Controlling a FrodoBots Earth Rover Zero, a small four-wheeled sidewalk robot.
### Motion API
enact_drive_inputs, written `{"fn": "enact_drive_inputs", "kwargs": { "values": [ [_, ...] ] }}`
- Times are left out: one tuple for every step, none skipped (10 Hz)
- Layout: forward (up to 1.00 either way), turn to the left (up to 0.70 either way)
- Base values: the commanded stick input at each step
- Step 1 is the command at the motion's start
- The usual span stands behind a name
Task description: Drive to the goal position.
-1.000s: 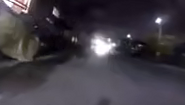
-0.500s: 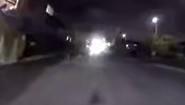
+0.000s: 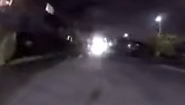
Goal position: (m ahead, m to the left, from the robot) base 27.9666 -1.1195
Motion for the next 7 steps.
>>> {"fn": "enact_drive_inputs", "kwargs": {
  "values": [
    [1.0,0.0],
    [1.0,0.0],
    [1.0,0.0],
    [1.0,0.0],
    [1.0,0.0],
    [1.0,0.0],
    [1.0,0.0]
  ]
}}
